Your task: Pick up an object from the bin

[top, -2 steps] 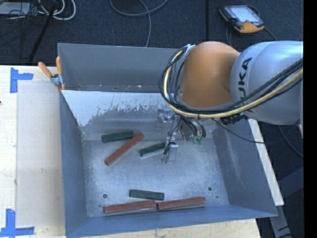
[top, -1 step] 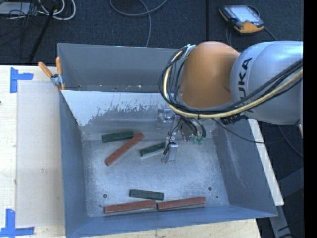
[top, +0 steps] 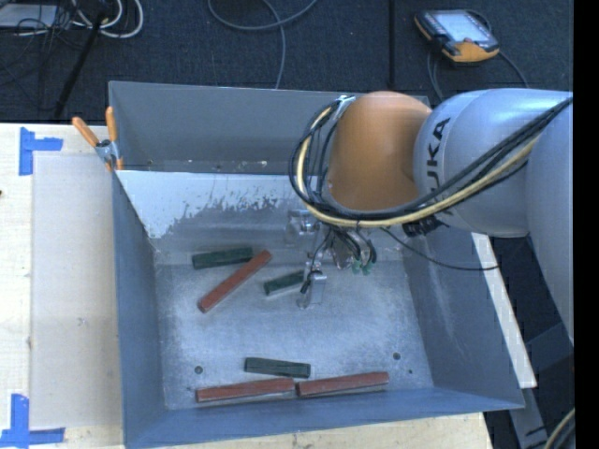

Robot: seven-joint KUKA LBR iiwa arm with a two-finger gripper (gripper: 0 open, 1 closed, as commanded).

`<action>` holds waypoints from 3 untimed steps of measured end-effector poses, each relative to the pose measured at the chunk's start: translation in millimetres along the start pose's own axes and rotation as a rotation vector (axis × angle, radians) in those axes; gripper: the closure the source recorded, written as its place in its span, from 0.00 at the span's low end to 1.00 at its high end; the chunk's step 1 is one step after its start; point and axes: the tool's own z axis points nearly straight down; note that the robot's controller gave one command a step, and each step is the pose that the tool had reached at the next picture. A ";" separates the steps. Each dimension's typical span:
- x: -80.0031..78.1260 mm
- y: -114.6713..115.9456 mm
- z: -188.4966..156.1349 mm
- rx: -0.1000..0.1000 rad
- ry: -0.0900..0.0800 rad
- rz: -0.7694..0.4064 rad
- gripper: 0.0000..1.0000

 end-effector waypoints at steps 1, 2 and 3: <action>-9.2 -7.9 62.9 0.000 0.005 -0.115 0.00; -0.7 -5.8 83.3 -0.002 0.009 -0.299 1.00; -0.7 -5.8 83.3 -0.002 0.009 -0.298 1.00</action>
Offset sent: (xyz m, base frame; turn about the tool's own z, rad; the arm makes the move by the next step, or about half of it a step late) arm 0.0012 -0.0063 -0.0839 -0.3014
